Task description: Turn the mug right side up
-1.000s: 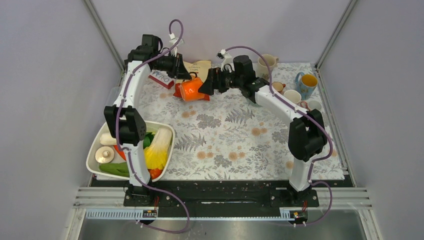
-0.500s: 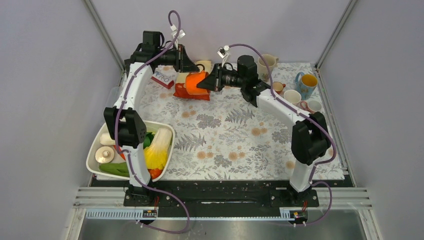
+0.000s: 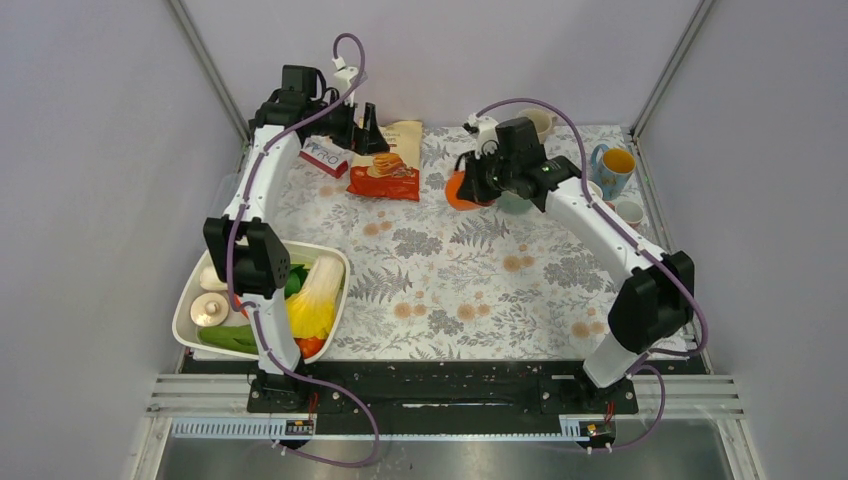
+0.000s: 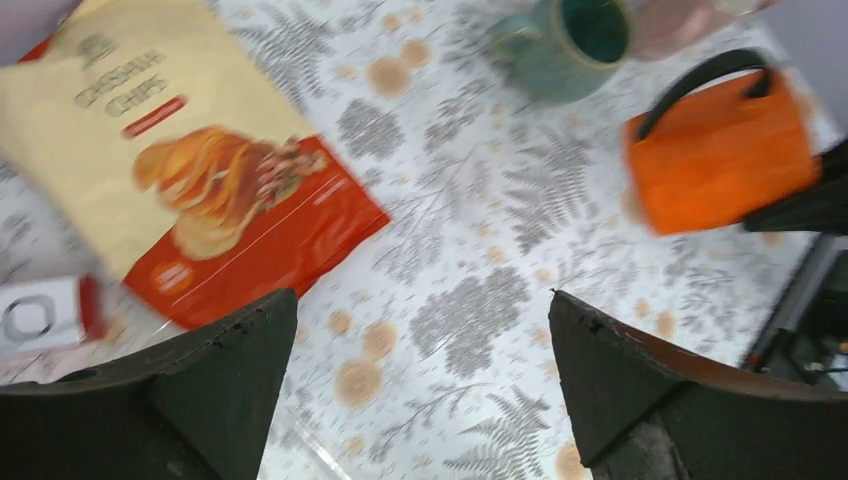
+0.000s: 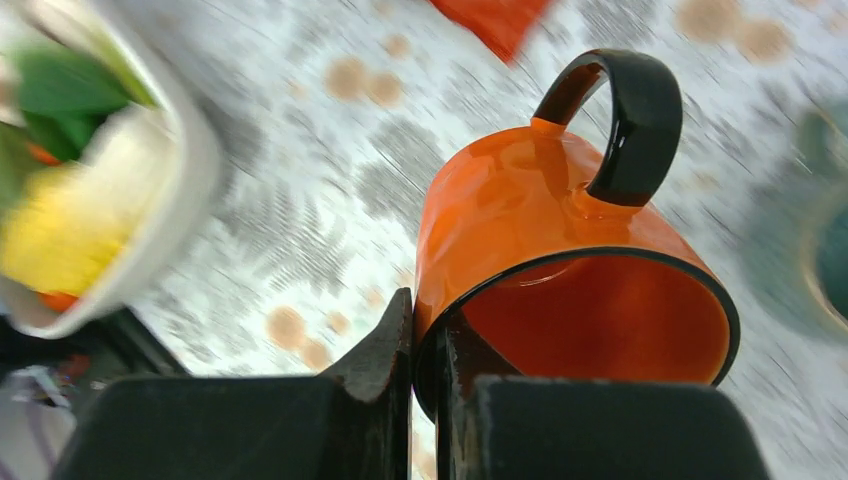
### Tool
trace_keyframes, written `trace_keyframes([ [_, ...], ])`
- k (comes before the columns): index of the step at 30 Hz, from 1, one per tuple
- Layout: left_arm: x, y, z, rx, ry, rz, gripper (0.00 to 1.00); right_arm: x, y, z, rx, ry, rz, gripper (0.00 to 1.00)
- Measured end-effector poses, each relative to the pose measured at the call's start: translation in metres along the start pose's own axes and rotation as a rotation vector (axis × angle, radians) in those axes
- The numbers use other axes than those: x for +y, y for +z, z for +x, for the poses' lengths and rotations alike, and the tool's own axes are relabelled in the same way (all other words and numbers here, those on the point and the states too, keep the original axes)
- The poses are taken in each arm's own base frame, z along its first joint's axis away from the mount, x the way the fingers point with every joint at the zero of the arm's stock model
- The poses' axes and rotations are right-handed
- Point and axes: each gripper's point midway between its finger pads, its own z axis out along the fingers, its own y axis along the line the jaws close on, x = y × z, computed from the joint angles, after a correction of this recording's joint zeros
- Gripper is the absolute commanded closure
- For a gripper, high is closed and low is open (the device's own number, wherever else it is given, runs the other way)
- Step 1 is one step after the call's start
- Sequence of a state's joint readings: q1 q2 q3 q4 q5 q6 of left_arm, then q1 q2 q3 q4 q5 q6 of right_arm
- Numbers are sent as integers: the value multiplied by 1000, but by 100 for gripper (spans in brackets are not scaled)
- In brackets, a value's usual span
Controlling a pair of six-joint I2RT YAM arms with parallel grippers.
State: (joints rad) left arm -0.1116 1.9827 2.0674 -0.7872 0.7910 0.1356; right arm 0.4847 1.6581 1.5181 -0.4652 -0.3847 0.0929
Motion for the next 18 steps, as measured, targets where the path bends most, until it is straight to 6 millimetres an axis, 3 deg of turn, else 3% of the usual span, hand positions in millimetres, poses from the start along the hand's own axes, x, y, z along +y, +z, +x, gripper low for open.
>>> trace_keyframes([
  [3,21,-4,13,55,28,-113,1,-26,-21,29,108,-51,143,100],
  [12,67,-22,55,236,86,-359,1,-101,-69,150,500,-84,444,100],
  [15,74,-24,74,297,76,-385,1,-122,-78,170,557,-55,501,100],
  [18,80,-26,86,336,73,-410,1,-140,-78,176,578,-41,544,100],
])
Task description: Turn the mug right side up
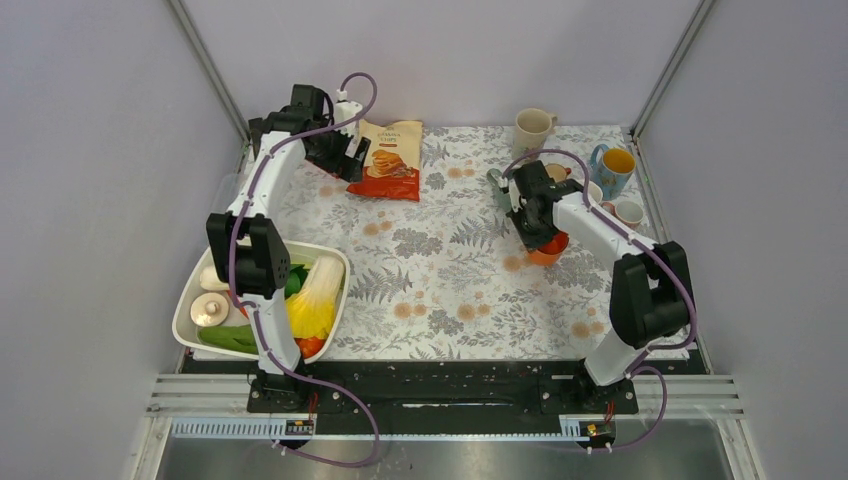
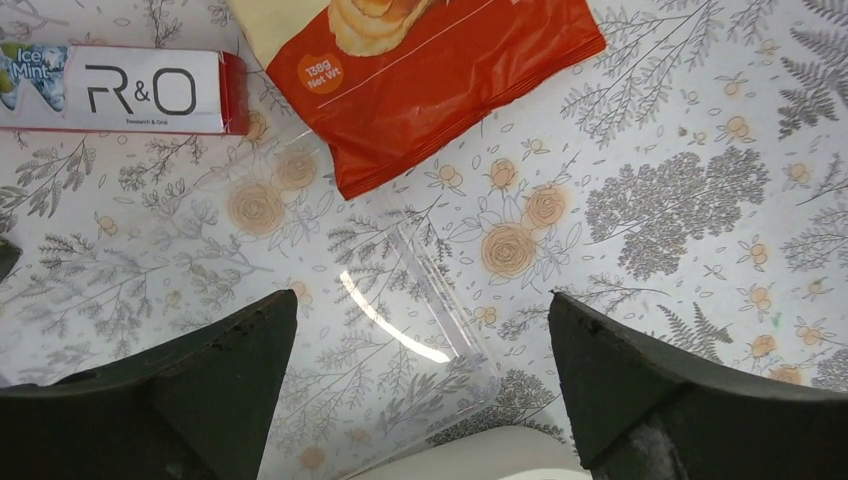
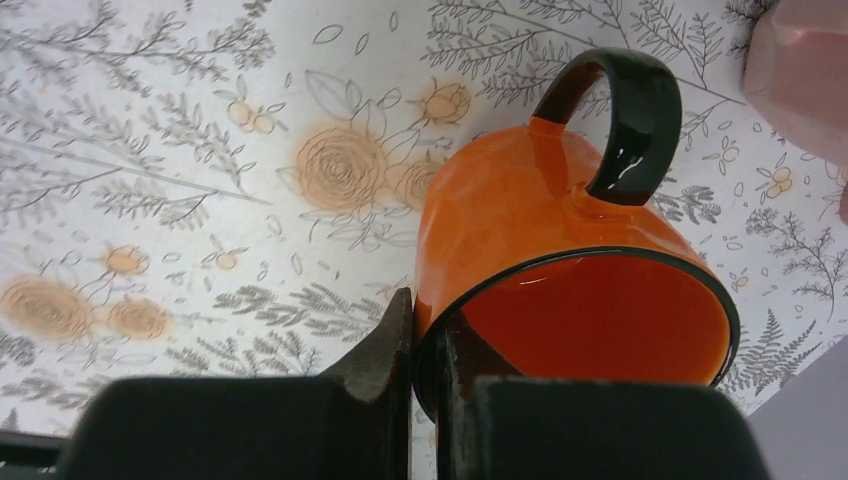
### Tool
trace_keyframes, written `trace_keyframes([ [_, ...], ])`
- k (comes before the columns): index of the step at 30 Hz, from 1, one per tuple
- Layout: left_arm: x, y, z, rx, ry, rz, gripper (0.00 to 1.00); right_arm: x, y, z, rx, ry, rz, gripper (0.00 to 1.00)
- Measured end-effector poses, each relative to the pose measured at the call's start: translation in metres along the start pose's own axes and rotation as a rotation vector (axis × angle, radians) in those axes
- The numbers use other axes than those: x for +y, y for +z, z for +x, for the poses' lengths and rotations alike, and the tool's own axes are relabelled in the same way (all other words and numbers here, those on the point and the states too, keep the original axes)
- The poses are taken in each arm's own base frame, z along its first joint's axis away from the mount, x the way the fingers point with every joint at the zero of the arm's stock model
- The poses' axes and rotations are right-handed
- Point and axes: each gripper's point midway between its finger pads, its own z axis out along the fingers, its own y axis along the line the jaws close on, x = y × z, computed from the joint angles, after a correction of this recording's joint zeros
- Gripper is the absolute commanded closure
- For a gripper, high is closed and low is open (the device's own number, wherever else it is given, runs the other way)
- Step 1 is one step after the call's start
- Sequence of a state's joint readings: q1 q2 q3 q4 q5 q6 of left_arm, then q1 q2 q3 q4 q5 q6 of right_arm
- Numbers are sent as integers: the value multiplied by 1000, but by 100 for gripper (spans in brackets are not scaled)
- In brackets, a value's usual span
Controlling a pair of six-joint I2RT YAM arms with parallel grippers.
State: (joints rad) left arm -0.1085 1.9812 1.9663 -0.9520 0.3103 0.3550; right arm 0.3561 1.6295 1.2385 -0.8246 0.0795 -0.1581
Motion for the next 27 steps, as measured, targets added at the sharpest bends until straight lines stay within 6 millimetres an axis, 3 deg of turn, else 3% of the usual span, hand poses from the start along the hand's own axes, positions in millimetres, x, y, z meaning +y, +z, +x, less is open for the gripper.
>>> trace_keyframes([
  [5,6,6,15,49,10,-31,1,-3,28,2,29,-8,16,100],
  [7,7,7,20,66,13,-38,1,-4,32,3,28,-12,20,94],
  [8,8,8,22,70,14,-40,1,-5,33,2,23,-13,25,85],
  [10,9,8,23,75,16,-45,1,-7,33,0,15,-12,35,56],
  [11,9,8,23,76,16,-47,1,-8,34,-1,10,-11,37,47],
  [16,9,8,24,78,16,-48,1,-11,36,-1,7,-18,52,25],
  [17,9,8,25,79,17,-48,1,-12,35,-1,6,-17,55,14],
  [22,8,9,25,77,5,-43,1,-16,14,-9,-56,-24,71,10],
  [27,4,4,26,38,-50,-52,1,-27,-35,-30,-225,2,95,8],
])
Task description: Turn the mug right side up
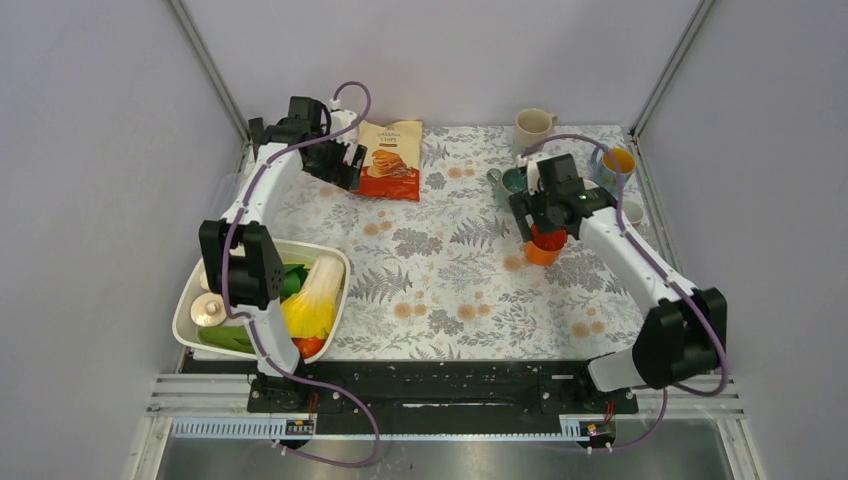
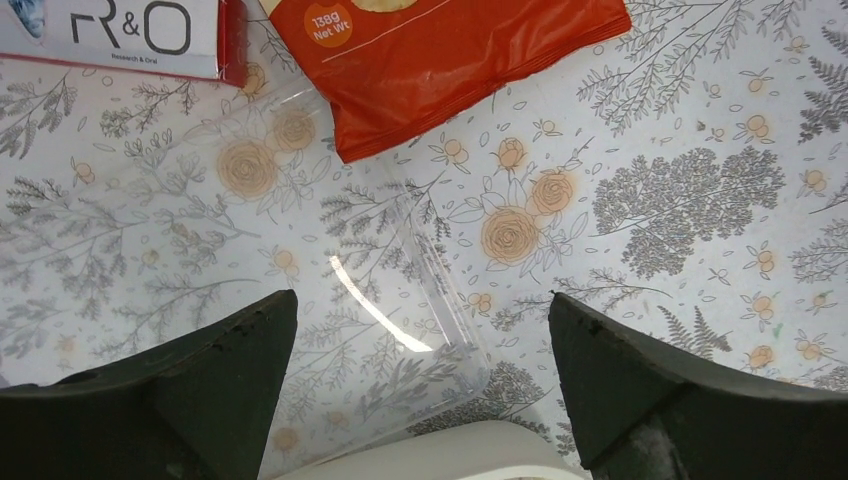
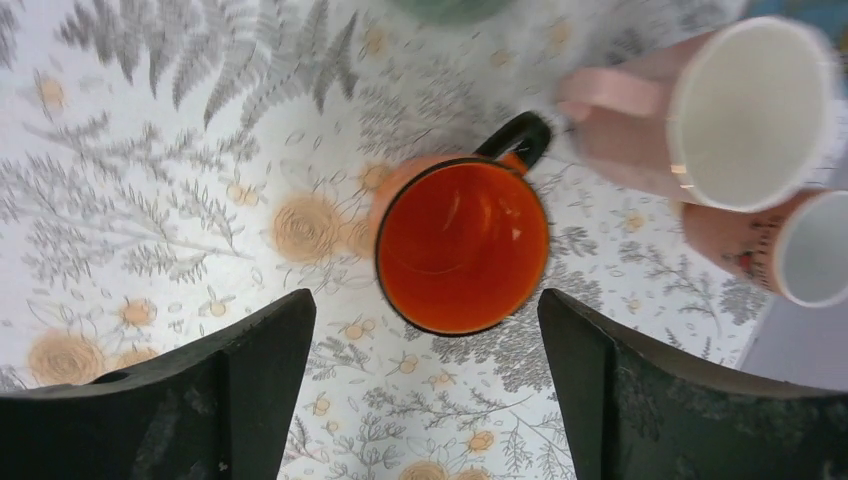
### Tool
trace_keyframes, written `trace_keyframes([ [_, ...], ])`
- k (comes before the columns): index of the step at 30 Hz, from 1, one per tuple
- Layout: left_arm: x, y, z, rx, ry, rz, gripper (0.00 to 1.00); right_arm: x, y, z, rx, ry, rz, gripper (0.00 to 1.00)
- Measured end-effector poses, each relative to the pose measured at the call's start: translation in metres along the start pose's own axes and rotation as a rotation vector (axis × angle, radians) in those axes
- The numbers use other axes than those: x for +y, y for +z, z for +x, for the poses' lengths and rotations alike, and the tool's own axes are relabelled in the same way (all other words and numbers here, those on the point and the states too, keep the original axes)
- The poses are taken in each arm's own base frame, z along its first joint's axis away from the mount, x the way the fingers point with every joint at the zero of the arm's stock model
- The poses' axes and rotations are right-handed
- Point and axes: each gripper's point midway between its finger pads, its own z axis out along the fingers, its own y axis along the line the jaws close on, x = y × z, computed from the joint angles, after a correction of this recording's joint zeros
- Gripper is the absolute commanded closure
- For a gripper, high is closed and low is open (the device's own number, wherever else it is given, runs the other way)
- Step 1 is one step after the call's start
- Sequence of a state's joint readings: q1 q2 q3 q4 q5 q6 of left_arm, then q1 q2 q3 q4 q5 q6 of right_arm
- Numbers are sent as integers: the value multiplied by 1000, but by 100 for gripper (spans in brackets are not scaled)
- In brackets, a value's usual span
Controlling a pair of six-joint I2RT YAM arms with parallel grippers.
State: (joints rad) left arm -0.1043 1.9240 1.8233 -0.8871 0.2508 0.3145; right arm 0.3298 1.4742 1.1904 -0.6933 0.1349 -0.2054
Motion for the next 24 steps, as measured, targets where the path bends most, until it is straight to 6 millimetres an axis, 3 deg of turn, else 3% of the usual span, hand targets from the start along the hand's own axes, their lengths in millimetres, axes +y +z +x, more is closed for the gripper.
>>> trace_keyframes([
  [3,-5,-9,4,-49,-40,-16,1,-22,-25,-19,-147,90,37,7],
  [5,-10,-15,11,-81,-71,-26,1,-47,-40,-18,-243,191,91,6],
  [8,-13,-20,29,-130,-147,-48,1,-86,-51,8,-315,359,184,6],
  [12,7,-23,65,-166,-306,-92,1,-125,-44,70,-331,607,324,5],
  [15,33,-19,105,-179,-441,-158,1,-123,-32,106,-337,694,388,5],
  [18,38,-15,135,-158,-499,-192,1,-120,-24,131,-362,741,448,4],
  [21,33,-11,141,-176,-499,-198,1,-123,-24,141,-406,766,506,4],
  [24,32,-10,144,-225,-507,-231,1,-129,-30,138,-471,778,538,4],
])
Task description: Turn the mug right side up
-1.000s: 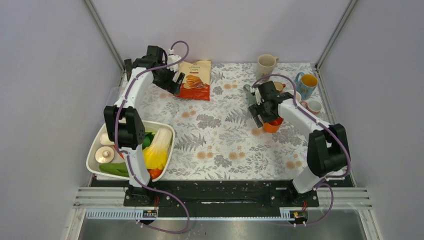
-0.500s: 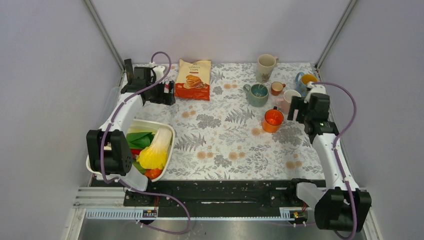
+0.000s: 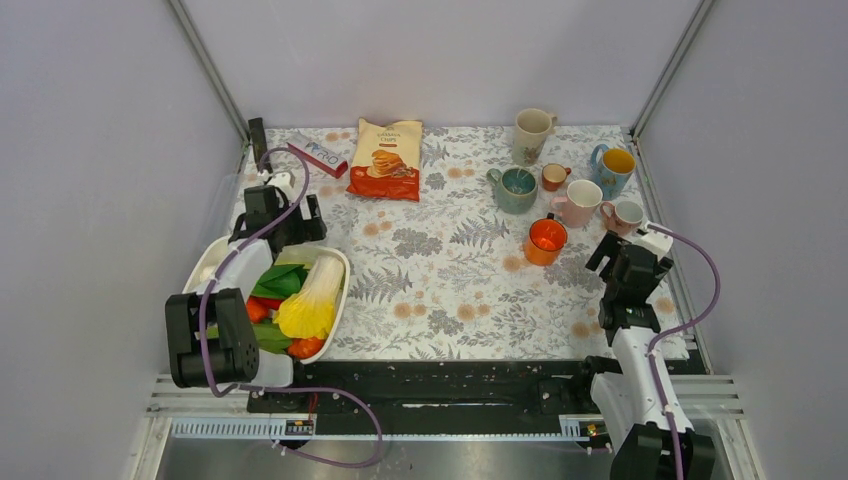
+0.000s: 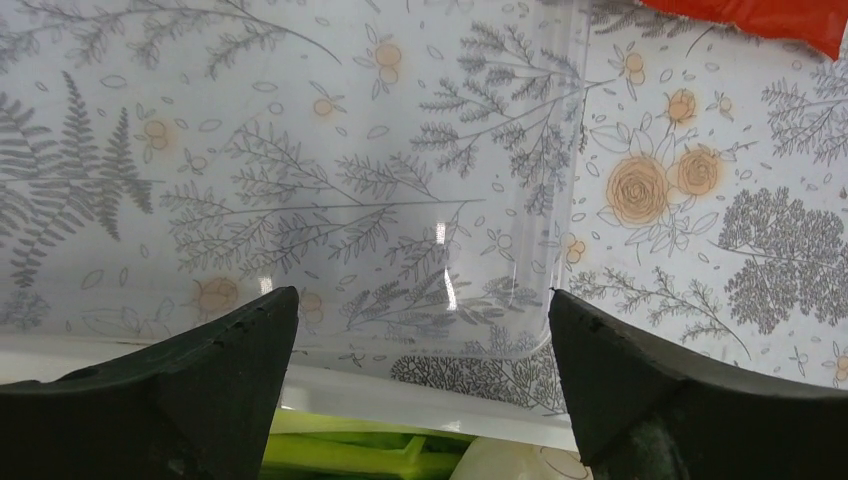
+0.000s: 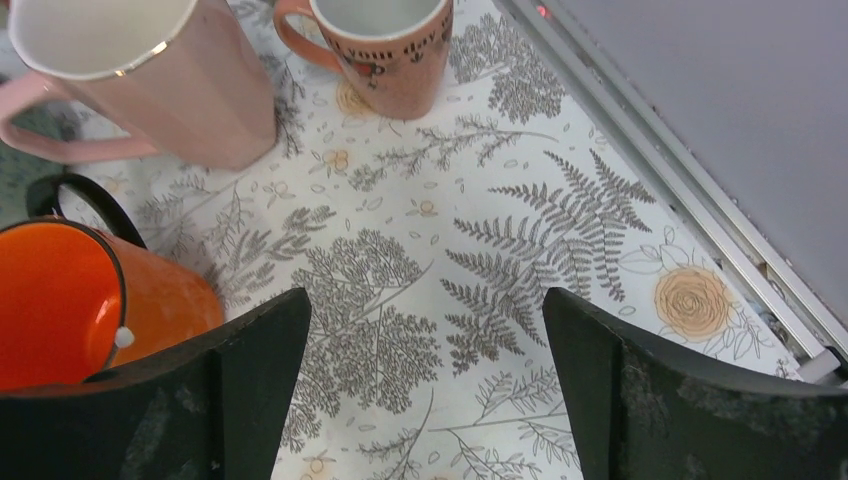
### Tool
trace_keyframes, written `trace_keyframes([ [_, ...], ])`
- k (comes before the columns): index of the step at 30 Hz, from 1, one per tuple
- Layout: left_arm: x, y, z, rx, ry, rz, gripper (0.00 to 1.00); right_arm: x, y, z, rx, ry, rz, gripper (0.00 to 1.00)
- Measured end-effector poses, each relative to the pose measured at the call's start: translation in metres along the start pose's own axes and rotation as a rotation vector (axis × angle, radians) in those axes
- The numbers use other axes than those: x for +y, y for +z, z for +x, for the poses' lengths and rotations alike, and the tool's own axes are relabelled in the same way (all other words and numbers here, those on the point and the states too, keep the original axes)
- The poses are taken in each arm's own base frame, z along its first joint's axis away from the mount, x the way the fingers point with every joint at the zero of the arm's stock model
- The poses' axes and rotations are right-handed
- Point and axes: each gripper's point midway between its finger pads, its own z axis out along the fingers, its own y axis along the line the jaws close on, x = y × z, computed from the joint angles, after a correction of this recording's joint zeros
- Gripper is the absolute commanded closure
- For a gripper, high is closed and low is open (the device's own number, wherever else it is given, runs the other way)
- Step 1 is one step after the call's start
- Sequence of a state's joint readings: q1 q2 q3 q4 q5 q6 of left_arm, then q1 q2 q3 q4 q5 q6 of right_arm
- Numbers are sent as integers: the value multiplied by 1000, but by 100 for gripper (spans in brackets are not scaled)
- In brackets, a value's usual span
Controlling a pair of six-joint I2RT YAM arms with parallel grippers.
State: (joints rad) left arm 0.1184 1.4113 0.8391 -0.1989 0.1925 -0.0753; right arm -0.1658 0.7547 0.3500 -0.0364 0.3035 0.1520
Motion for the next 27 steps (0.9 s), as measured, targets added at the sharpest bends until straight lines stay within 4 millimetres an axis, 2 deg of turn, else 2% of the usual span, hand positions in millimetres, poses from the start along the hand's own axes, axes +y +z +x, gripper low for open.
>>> trace_keyframes([
  [4,2,-4,-2,-103,-7,-11,1,2,3,-11,-53,19,-2,4],
  [8,1,-9,-2,-169,0,-10,1,3,5,-14,-64,23,-3,4],
  [27,2,-6,-4,-191,-21,-13,1,2,3,-18,-98,34,-8,4],
])
